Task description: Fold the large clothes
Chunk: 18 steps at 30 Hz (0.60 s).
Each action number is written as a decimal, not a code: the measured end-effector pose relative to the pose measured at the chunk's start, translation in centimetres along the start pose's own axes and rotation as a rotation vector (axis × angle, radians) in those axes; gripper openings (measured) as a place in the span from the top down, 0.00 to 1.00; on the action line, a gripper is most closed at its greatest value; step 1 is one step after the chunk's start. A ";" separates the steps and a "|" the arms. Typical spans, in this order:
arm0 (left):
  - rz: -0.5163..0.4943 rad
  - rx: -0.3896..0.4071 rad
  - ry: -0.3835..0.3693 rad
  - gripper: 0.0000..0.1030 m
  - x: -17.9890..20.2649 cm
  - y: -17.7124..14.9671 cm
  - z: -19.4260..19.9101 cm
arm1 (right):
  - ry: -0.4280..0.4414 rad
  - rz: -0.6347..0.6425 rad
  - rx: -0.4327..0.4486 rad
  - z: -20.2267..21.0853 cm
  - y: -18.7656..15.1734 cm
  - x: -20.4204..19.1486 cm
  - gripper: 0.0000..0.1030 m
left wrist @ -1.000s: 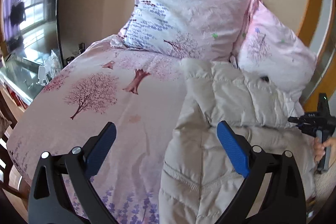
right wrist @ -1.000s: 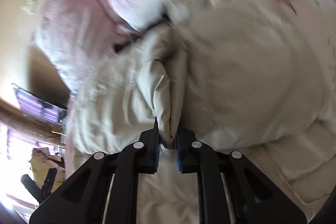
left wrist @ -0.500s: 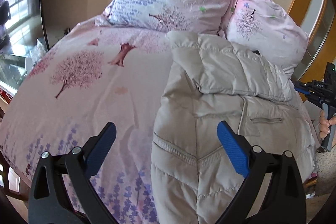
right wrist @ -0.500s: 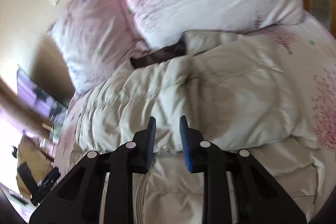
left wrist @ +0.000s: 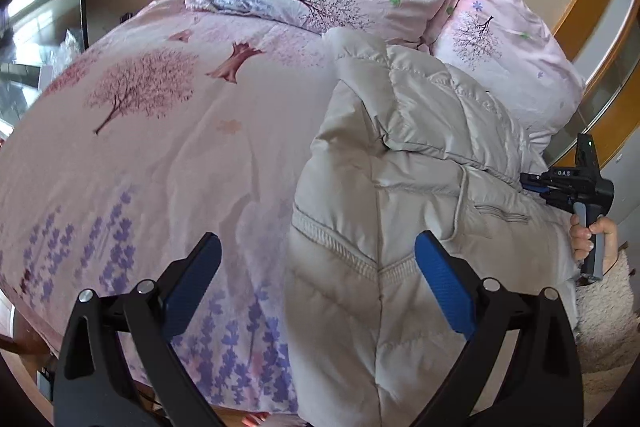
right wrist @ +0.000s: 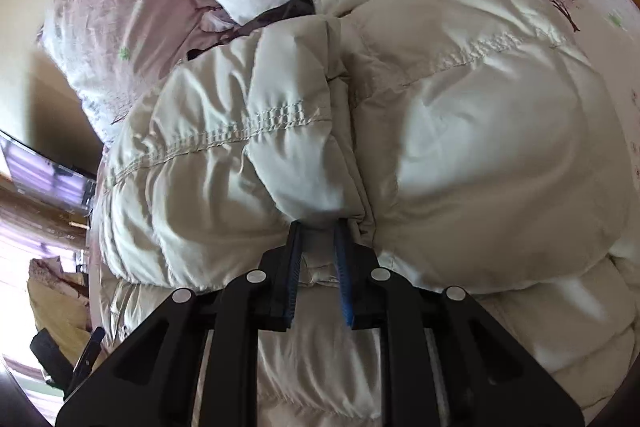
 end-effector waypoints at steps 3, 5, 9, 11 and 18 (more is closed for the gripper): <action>0.025 -0.014 -0.027 0.05 -0.1 -0.4 0.2 | 0.055 -0.021 0.040 3.5 -1.3 1.2 0.48; 0.036 -0.018 -0.056 0.05 -0.2 -0.6 0.4 | 0.073 -0.038 0.108 6.4 -2.1 2.9 0.32; 0.056 -0.023 -0.108 0.05 -0.3 -1.3 0.6 | 0.097 -0.108 0.139 10.6 -4.1 8.2 0.25; 0.070 -0.031 -0.130 0.05 -0.5 -1.7 0.6 | 0.092 -0.161 0.136 11.7 -5.5 11.2 0.25; 0.092 -0.058 -0.184 0.07 -0.6 -3.1 0.3 | 0.067 -0.375 0.103 12.7 -11.8 20.9 0.25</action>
Point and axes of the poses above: each gripper's, at about its wrist camera, not at the fingertips, and z roughly against the way its jaws point, x to its right, y to its top, the point moved 4 cm from there along -z, roughly the way its jaws point, and after that the axes turned 8 degrees about -y, right-handed, at the moved point
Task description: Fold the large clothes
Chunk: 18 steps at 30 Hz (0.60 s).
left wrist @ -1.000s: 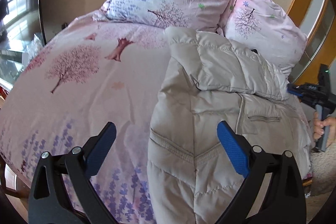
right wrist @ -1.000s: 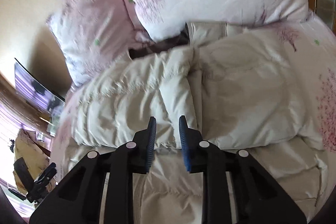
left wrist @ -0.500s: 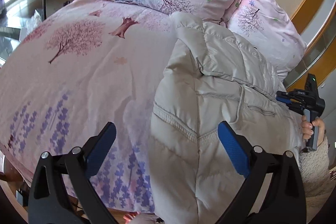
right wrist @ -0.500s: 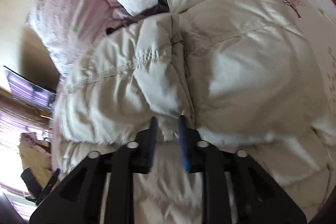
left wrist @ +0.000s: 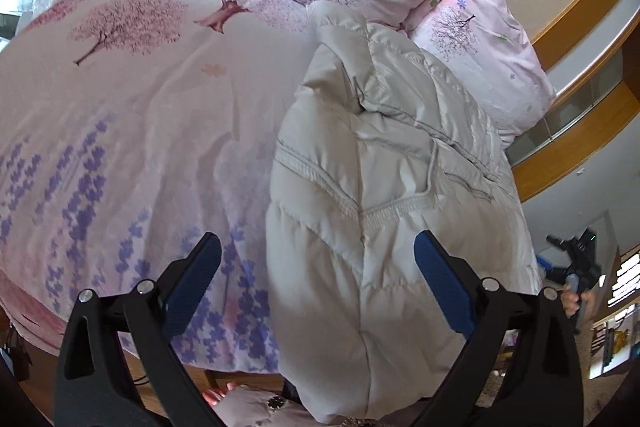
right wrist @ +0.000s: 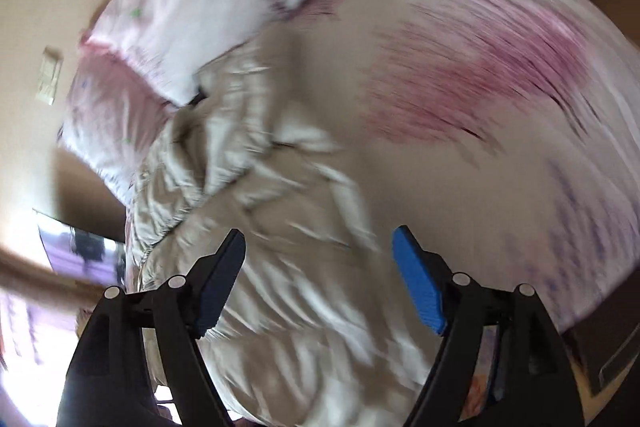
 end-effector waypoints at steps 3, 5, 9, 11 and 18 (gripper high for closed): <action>0.012 -0.010 -0.030 0.07 0.2 -0.4 -0.2 | 0.012 -0.048 -0.028 0.3 -1.3 3.1 0.25; 0.021 -0.021 -0.047 0.12 0.3 -0.8 -0.4 | 0.043 -0.067 -0.053 0.1 -1.9 4.0 0.25; 0.037 -0.037 -0.064 0.17 0.5 -1.6 -0.8 | 0.137 -0.076 -0.102 -0.5 -3.3 4.6 0.25; 0.049 -0.050 -0.089 0.23 0.8 -2.0 -0.9 | 0.184 -0.069 -0.127 -0.5 -3.8 4.6 0.25; 0.118 -0.077 -0.171 0.37 1.1 -3.9 -1.0 | 0.243 0.005 -0.183 -0.3 -5.9 3.3 0.28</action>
Point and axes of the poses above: each gripper's, at about its wrist camera, not at the fingertips, and z roughly against the way its jaws point, x to its right, y to its top, the point moved 4 cm from there along -z, roughly the way its jaws point, and after that the axes turned 8 degrees about -y, right-handed, at the moved point
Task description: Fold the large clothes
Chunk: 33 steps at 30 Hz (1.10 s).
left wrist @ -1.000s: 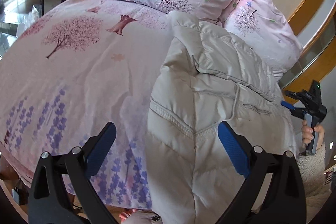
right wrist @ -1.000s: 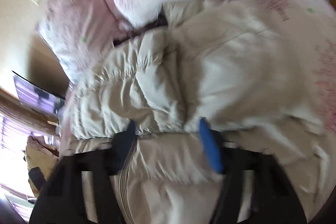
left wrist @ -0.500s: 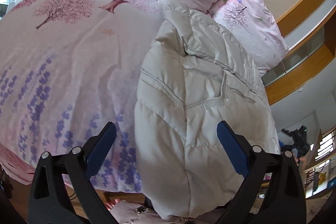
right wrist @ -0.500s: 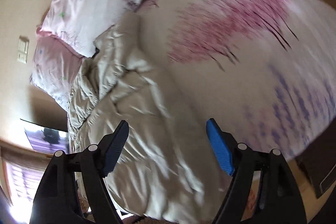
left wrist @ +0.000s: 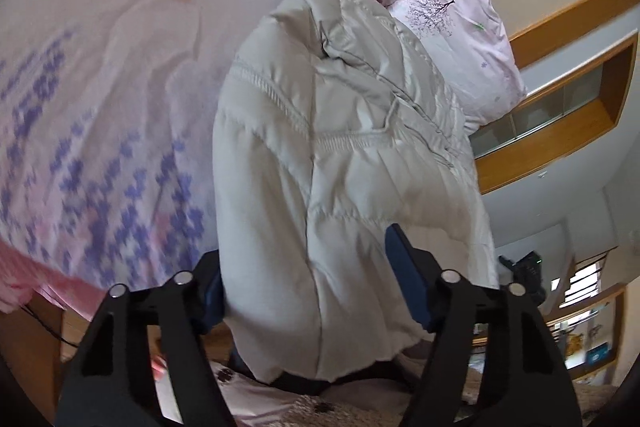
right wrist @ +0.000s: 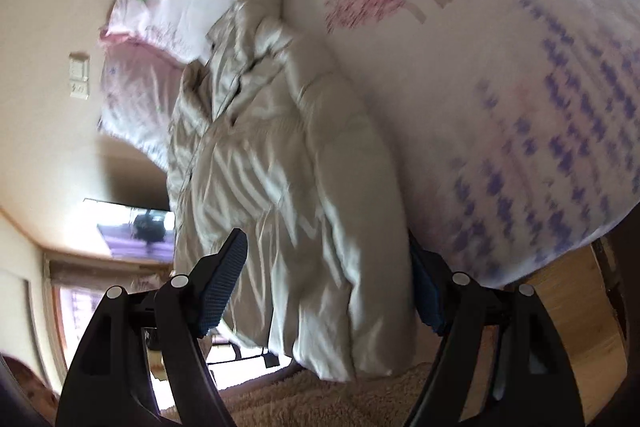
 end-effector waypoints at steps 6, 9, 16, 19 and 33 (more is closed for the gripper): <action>0.051 -0.007 -0.030 0.47 -0.2 -1.1 0.3 | 0.021 0.039 -0.029 -0.1 -1.6 -0.6 0.40; 0.048 -0.014 -0.038 0.47 -0.1 -1.3 0.4 | 0.030 0.043 -0.033 -0.2 -1.8 -0.8 0.42; 0.054 -0.011 -0.041 0.68 -0.3 -1.6 0.3 | 0.027 0.091 -0.037 -0.7 -2.3 -2.3 0.68; 0.043 0.008 -0.055 0.78 0.1 -1.6 0.9 | 0.024 0.123 0.011 0.2 -2.1 -3.4 0.77; -0.127 0.177 -0.102 0.86 6.1 4.3 4.1 | 0.031 0.354 0.395 5.4 1.1 -13.9 0.83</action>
Point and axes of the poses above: each gripper's, at about its wrist camera, not at the fingertips, and z roughly against the way its jaws point, x to its right, y to its top, the point moved 4 cm from there along -z, roughly the way its jaws point, and after that the axes turned 8 degrees about -y, right-handed, at the moved point
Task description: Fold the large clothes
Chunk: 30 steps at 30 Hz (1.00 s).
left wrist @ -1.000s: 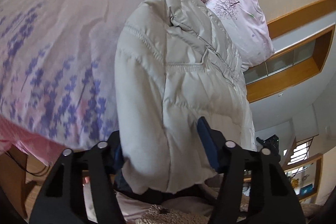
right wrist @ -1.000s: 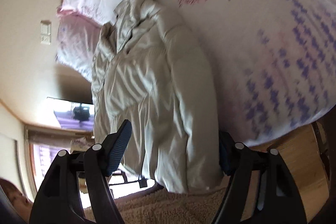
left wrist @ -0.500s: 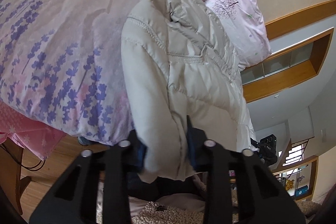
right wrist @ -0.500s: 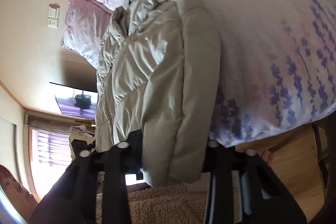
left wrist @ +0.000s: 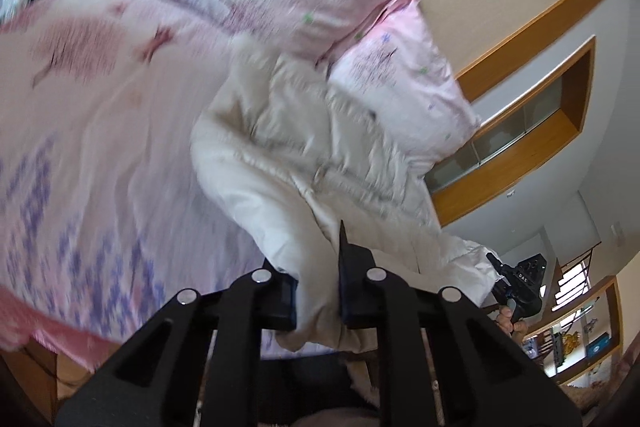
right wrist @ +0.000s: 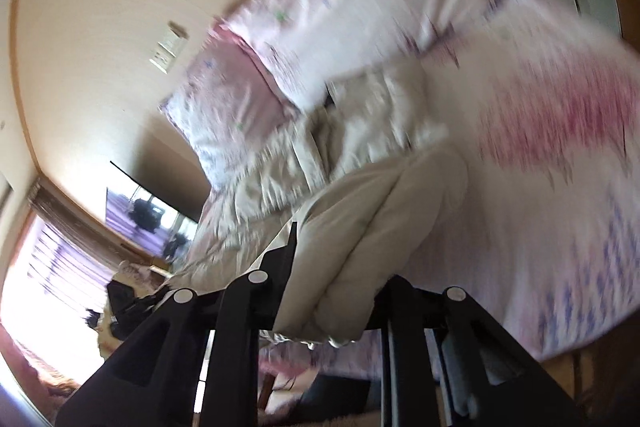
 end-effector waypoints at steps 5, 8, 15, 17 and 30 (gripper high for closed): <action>-0.044 0.067 -0.004 0.87 1.7 4.4 -0.1 | -0.022 0.060 0.138 -0.4 4.0 -2.8 0.83; -0.080 0.097 0.023 0.87 3.1 7.8 -1.2 | -0.049 0.099 0.198 -1.1 6.8 -4.7 0.83; -0.099 0.120 0.092 0.88 5.4 17.0 -5.6 | -0.128 0.109 0.226 -5.3 13.3 -7.4 0.83; -0.101 0.119 0.107 0.88 5.5 18.7 -7.0 | -0.159 0.076 0.217 -7.3 14.8 -6.8 0.83; 0.155 0.057 0.268 0.87 -3.7 24.4 -19.2 | -0.407 -0.240 -0.022 -22.0 18.5 1.8 0.83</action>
Point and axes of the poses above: each gripper's, at about its wrist camera, not at the fingertips, and z roughly against the way its jaws point, x to its right, y to its top, the point moved 4 cm from there along -z, roughly the way its jaws point, and after that the axes turned 8 degrees about -y, right-handed, at the moved point
